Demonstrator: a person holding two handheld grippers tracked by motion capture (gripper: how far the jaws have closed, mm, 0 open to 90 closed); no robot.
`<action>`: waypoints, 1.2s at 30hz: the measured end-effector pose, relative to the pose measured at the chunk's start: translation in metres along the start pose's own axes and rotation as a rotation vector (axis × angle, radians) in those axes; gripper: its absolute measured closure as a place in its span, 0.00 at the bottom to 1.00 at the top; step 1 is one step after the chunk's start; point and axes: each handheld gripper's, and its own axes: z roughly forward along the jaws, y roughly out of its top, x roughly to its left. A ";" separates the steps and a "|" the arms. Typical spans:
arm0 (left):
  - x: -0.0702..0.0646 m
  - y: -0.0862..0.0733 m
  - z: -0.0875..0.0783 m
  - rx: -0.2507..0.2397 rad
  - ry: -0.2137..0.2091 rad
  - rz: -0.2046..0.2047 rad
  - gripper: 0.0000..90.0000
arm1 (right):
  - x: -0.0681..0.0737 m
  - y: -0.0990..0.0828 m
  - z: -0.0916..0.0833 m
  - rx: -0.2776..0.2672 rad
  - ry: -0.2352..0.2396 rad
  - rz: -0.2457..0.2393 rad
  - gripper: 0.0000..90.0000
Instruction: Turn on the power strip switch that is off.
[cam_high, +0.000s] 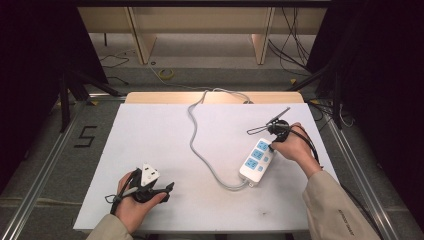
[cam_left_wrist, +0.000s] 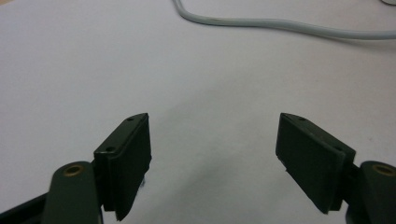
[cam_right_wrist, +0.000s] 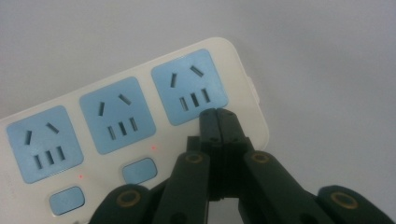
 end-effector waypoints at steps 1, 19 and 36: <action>0.000 0.000 0.000 0.000 0.000 0.000 0.29 | 0.000 0.000 0.000 -0.003 -0.001 0.000 1.00; 0.000 0.000 0.000 0.006 -0.002 0.001 0.29 | -0.003 -0.002 0.000 -0.033 0.025 -0.001 1.00; 0.000 0.000 0.000 0.006 -0.001 0.001 0.29 | 0.001 -0.004 -0.008 -0.074 0.015 -0.022 1.00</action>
